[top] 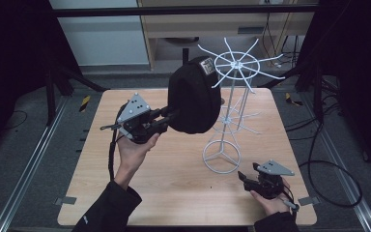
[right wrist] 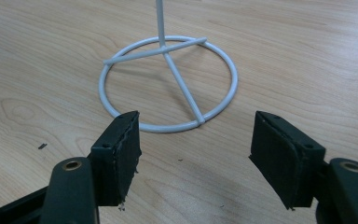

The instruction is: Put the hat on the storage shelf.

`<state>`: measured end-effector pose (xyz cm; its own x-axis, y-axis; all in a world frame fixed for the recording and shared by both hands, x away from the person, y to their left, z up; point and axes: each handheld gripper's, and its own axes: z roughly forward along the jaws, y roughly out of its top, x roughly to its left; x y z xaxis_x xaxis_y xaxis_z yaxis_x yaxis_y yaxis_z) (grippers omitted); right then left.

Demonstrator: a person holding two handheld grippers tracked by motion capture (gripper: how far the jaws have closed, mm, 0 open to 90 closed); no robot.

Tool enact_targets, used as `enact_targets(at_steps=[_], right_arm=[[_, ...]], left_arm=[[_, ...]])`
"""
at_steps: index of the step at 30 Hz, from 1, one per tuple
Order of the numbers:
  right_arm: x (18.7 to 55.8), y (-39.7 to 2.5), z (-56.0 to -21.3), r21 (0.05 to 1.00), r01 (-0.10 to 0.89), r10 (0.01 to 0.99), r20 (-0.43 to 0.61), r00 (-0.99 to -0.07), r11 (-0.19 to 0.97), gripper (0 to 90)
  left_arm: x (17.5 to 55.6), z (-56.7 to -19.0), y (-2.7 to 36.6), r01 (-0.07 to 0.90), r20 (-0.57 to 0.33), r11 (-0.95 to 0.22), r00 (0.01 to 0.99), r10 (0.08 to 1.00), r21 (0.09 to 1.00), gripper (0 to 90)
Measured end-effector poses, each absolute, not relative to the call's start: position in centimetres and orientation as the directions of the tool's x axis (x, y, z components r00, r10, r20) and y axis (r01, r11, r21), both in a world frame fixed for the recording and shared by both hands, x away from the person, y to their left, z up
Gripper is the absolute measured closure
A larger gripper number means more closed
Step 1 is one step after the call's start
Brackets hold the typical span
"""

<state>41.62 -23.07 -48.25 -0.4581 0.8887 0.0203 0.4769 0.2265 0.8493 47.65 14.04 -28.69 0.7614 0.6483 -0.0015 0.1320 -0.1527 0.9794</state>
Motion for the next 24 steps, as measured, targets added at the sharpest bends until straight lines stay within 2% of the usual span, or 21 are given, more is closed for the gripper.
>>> enact_targets(at_steps=[2,4,10,16,24], right_arm=[[41.6,-23.1,-48.3,0.849,0.477,0.889,0.021,-0.458,0.226,33.1],[41.6,-23.1,-48.3,0.849,0.477,0.888,0.021,-0.459,0.226,33.1],[41.6,-23.1,-48.3,0.849,0.478,0.89,0.022,-0.456,0.224,33.0],[41.6,-23.1,-48.3,0.849,0.478,0.89,0.022,-0.455,0.223,32.9],[41.5,-23.2,-48.2,0.85,0.483,0.893,0.031,-0.449,0.213,32.3]], left_arm=[[47.6,-28.9,14.2,0.128,0.006,-0.157,0.757,0.653,0.979,66.2],[47.5,-29.0,14.4,0.128,0.009,-0.16,0.752,0.659,0.979,58.1],[46.6,-29.4,15.6,0.118,0.019,-0.158,0.743,0.669,0.98,48.4],[45.4,-30.4,17.6,0.122,0.02,-0.157,0.724,0.69,0.98,44.4],[43.8,-33.7,21.2,0.21,-0.018,-0.159,0.656,0.754,0.965,39.3]])
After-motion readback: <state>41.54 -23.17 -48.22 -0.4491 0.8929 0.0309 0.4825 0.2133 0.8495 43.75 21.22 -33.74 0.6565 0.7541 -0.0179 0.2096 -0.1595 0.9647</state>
